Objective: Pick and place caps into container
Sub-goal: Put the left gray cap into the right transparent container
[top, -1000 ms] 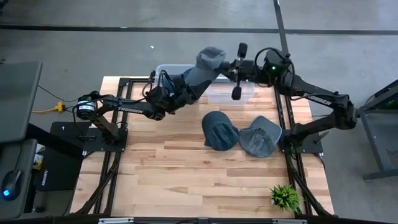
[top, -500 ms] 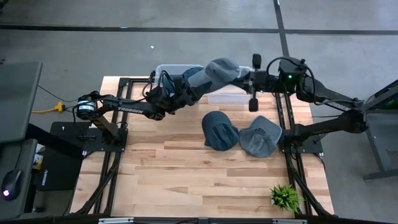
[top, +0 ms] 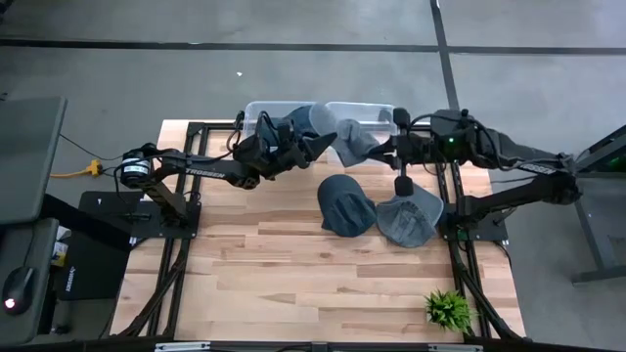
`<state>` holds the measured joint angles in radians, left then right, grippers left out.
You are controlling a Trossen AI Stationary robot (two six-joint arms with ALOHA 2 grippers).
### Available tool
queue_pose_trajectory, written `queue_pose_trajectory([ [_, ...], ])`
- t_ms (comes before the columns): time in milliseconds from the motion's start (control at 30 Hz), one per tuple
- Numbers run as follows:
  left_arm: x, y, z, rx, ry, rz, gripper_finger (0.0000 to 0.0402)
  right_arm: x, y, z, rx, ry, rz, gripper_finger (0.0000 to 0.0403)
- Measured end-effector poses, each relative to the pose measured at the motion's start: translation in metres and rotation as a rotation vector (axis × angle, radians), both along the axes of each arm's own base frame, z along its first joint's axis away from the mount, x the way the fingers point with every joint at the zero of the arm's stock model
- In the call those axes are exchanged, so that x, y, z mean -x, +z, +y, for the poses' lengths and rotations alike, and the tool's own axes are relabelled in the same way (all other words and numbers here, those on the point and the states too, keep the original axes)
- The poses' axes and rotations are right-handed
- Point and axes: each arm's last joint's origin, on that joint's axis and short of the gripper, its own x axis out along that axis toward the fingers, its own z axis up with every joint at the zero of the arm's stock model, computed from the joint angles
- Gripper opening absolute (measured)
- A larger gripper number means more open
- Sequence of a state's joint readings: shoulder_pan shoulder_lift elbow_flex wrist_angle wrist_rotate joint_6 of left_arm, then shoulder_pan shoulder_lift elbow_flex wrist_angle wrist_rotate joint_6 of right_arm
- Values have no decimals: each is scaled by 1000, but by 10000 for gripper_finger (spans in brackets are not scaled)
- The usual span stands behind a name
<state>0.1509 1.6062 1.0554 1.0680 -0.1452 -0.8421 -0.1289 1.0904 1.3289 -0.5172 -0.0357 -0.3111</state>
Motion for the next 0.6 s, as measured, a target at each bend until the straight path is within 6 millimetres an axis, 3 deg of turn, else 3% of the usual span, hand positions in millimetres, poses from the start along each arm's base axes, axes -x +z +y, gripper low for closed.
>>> queue_pose_trajectory([
  [433,-3,-7,2,28,46,80,194,-1,-4,14,-44,46,37,0],
  [533,-4,-8,2,30,47,99,155,-1,-4,15,-43,48,41,0],
  [600,-4,-10,2,20,50,120,107,-1,-4,15,-42,48,41,0],
])
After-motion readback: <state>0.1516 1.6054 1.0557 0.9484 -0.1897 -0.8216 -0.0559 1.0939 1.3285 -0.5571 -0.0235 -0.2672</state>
